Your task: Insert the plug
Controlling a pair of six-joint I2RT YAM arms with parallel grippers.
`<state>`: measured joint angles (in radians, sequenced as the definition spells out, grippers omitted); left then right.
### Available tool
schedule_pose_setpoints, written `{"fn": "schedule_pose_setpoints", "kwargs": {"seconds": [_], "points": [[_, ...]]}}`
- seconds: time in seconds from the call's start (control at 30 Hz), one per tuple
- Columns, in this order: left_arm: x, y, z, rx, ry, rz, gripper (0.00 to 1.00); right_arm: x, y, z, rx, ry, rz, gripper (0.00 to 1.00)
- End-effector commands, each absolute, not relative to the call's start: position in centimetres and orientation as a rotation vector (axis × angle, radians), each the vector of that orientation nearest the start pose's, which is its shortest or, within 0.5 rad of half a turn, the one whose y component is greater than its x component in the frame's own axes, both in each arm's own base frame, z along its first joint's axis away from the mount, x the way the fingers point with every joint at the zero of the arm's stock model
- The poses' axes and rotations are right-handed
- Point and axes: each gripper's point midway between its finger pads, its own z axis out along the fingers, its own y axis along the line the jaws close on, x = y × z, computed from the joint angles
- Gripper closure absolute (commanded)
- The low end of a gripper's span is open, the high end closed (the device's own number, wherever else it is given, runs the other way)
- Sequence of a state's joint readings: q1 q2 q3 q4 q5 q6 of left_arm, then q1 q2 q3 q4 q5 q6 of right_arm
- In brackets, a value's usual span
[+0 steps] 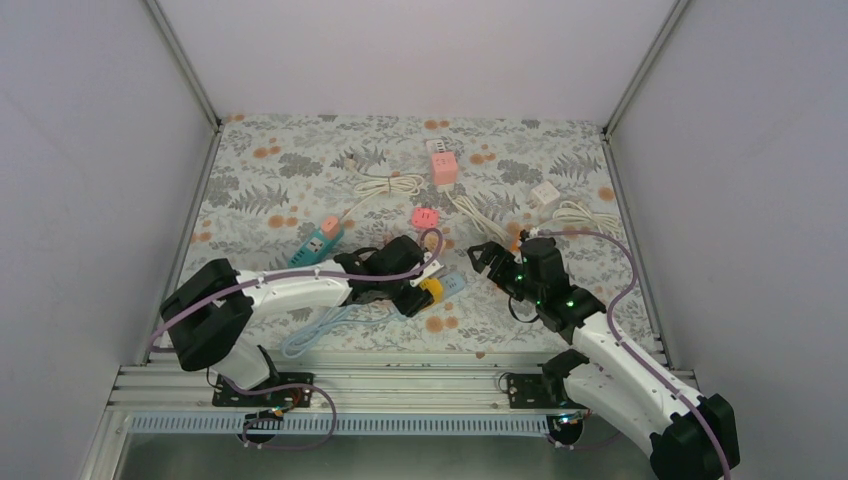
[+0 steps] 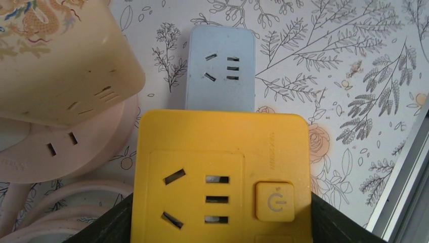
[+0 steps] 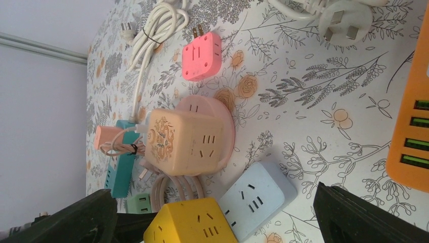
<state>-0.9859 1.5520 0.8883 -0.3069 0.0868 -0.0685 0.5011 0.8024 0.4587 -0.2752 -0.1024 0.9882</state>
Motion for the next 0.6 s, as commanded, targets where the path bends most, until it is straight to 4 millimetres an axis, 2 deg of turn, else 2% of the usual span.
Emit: {"fn": "schedule_pose_setpoints", "kwargs": {"seconds": [0.0, 0.1, 0.3, 0.47, 0.57], "points": [[17.0, -31.6, 2.3, 1.143, 2.523, -0.57, 0.69, 24.7, 15.2, 13.6, 0.524, 2.269, 0.928, 0.0], [16.7, -31.7, 1.7, 1.113, 2.536, -0.555, 0.7, 24.8, 15.2, 13.7, 0.524, 2.269, 0.928, 0.0], [15.7, -30.7, -0.4, 1.14, 2.565, -0.404, 0.71, 24.9, 15.2, 13.7, 0.529, 2.266, 0.927, 0.01], [14.7, -31.1, -0.5, 1.178, 2.505, -0.377, 0.71, 25.0, 15.0, 13.8, 0.543, 2.259, 0.924, 0.0], [14.2, -30.8, -1.3, 1.185, 2.519, -0.376, 0.71, 25.1, 15.0, 13.9, 0.545, 2.255, 0.924, 0.0]]}}
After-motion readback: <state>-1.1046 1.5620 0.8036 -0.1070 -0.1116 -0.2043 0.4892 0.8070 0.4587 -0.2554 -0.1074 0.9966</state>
